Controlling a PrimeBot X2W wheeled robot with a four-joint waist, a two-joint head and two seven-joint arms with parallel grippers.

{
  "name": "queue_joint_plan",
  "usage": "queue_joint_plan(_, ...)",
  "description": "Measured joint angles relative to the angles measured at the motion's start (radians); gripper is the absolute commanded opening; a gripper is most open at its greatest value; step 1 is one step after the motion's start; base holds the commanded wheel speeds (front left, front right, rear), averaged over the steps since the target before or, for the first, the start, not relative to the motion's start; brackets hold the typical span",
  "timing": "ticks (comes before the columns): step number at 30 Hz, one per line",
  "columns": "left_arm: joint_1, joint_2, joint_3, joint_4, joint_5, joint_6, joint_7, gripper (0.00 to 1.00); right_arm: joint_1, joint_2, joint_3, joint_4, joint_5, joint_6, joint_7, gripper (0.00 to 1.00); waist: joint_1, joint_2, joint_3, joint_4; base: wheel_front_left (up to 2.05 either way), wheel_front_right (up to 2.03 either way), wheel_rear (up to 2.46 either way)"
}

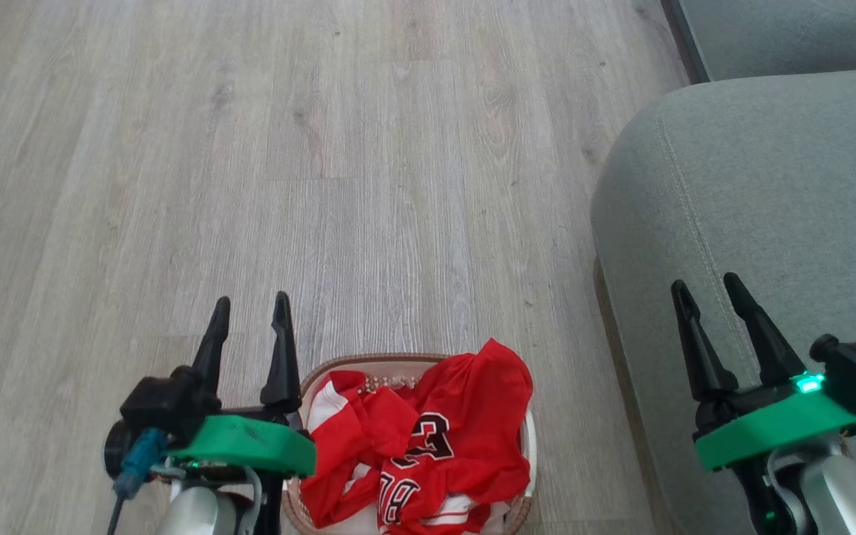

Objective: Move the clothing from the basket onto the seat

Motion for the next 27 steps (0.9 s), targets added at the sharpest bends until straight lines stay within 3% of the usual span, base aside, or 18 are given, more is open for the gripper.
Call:
queue_joint_plan(13,-0.011,0.003,-0.034,-0.029,0.133,0.030,-0.034,1.00,-0.008,-0.024,0.034,-0.024,-0.123,0.000,-0.040,1.00,0.0000,0.0000,-0.001,-0.002,0.00,0.00,0.00)
queue_joint_plan(27,-0.013,0.003,-0.034,-0.029,0.133,0.030,-0.034,1.00,-0.020,-0.028,0.035,-0.026,-0.123,0.000,-0.040,1.00,0.0000,0.0000,0.007,-0.008,0.00,0.00,0.00)
